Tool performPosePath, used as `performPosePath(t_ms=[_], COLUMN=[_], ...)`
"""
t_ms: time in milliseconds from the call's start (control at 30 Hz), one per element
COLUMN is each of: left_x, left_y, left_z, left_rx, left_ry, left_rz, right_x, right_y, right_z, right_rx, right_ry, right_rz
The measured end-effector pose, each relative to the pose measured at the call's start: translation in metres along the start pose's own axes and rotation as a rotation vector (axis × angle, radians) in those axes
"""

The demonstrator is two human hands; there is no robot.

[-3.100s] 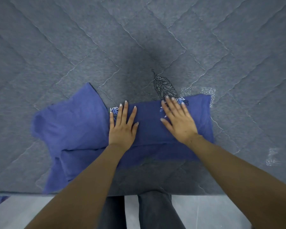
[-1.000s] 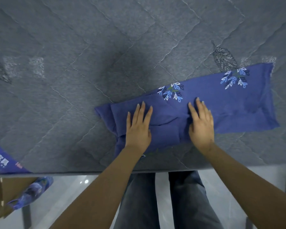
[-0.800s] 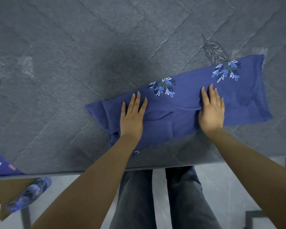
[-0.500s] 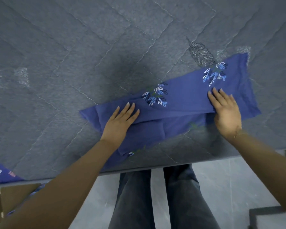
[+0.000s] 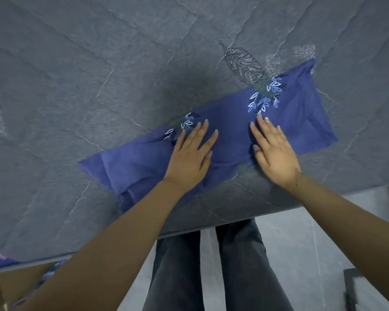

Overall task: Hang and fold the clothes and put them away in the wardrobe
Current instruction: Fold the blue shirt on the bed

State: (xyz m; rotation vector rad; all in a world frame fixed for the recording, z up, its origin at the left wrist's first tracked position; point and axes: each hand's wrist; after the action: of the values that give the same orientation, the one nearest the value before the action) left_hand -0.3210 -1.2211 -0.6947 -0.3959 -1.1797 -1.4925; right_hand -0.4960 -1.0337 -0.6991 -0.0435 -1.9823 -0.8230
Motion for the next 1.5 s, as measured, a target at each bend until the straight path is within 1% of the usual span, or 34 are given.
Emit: performPosePath(t_ms=[67,100,167,233,300,333,400,433,467,500,533,567,600,667,767,833,900,933,967,1033,1100,1133,1167,1233,1267,1333,1400,1433,1500], left_x=[-0.015,-0.022,-0.034,-0.041,-0.042,-0.041,-0.038,-0.036,-0.033,-0.030,-0.027,-0.023,-0.019,-0.009,0.007,0.011,0.011,0.010,0.010,0.015,0.025,0.031,0.038,0.053,0.059,0.065,0.071,0.075,0.088], left_y=[-0.029,-0.042,-0.057,-0.065,-0.059,-0.059,-0.062,-0.066,-0.072,-0.081,-0.091,-0.102,-0.113,-0.135,-0.167,-0.184,-0.196,-0.199,-0.202,-0.209,-0.221,-0.231,-0.242,-0.262,-0.270,-0.282,-0.284,-0.284,-0.276], left_z=[0.012,0.015,0.017,0.020,0.018,0.022,0.032,0.038,0.045,0.053,0.061,0.068,0.074,0.085,0.094,0.098,0.099,0.099,0.100,0.105,0.110,0.112,0.114,0.119,0.122,0.127,0.132,0.133,0.131], left_rx=[0.047,0.083,0.141,0.174,0.203,0.202,0.178,0.152,0.125,0.108,0.104,0.107,0.108,0.090,0.009,-0.054,-0.075,-0.075,-0.076,-0.059,0.031,0.077,0.116,0.174,0.184,0.164,0.143,0.137,0.127], left_ry=[-0.016,-0.023,-0.059,-0.119,-0.147,-0.156,-0.166,-0.171,-0.170,-0.163,-0.152,-0.146,-0.148,-0.154,-0.159,-0.194,-0.220,-0.219,-0.196,-0.049,0.158,0.264,0.387,0.604,0.626,0.528,0.475,0.510,0.701], left_rz=[-0.067,-0.108,-0.159,-0.170,-0.160,-0.152,-0.121,-0.103,-0.084,-0.069,-0.058,-0.050,-0.039,-0.017,-0.014,-0.085,-0.172,-0.188,-0.170,-0.050,0.079,0.096,0.074,-0.085,-0.177,-0.342,-0.430,-0.447,-0.460], right_x=[-0.006,-0.009,-0.015,-0.015,-0.014,-0.011,-0.004,0.000,0.004,0.007,0.010,0.012,0.013,0.017,0.015,0.011,0.006,0.005,0.005,0.003,0.007,0.009,0.010,0.013,0.015,0.018,0.021,0.023,0.027], right_y=[-0.009,-0.011,-0.006,0.005,0.012,0.017,0.023,0.025,0.023,0.020,0.017,0.013,0.010,0.009,0.024,0.037,0.046,0.048,0.051,0.053,0.053,0.051,0.050,0.046,0.044,0.040,0.038,0.038,0.041], right_z=[0.007,0.016,0.037,0.058,0.057,0.059,0.060,0.060,0.061,0.061,0.061,0.062,0.064,0.068,0.076,0.081,0.084,0.085,0.085,0.083,0.076,0.073,0.071,0.071,0.073,0.078,0.080,0.080,0.076], right_rx=[0.010,-0.031,-0.180,-0.303,-0.326,-0.346,-0.473,-0.569,-0.664,-0.743,-0.781,-0.773,-0.735,-0.644,-0.598,-0.609,-0.643,-0.679,-0.728,-0.847,-0.936,-0.955,-0.956,-0.924,-0.905,-0.845,-0.771,-0.749,-0.718], right_ry=[0.012,0.030,0.022,-0.056,-0.163,-0.254,-0.445,-0.550,-0.648,-0.719,-0.758,-0.788,-0.839,-0.970,-1.170,-1.216,-1.262,-1.294,-1.347,-1.561,-1.824,-1.926,-1.990,-2.045,-2.062,-2.089,-2.105,-2.103,-2.052], right_rz=[-0.035,-0.050,-0.039,-0.001,0.097,0.186,0.395,0.441,0.423,0.358,0.293,0.265,0.271,0.335,0.372,0.326,0.234,0.204,0.206,0.286,0.375,0.385,0.365,0.293,0.272,0.271,0.318,0.366,0.480])
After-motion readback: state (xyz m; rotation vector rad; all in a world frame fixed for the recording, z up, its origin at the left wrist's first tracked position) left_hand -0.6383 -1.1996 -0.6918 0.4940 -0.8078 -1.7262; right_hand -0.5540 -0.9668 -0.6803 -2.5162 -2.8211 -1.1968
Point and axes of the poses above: each hand's wrist, its own y-axis away from the middle knuckle, its own x-axis out of the back of the hand, z = x × y, and after that the axes turned 12 degrees about -z, right-handed
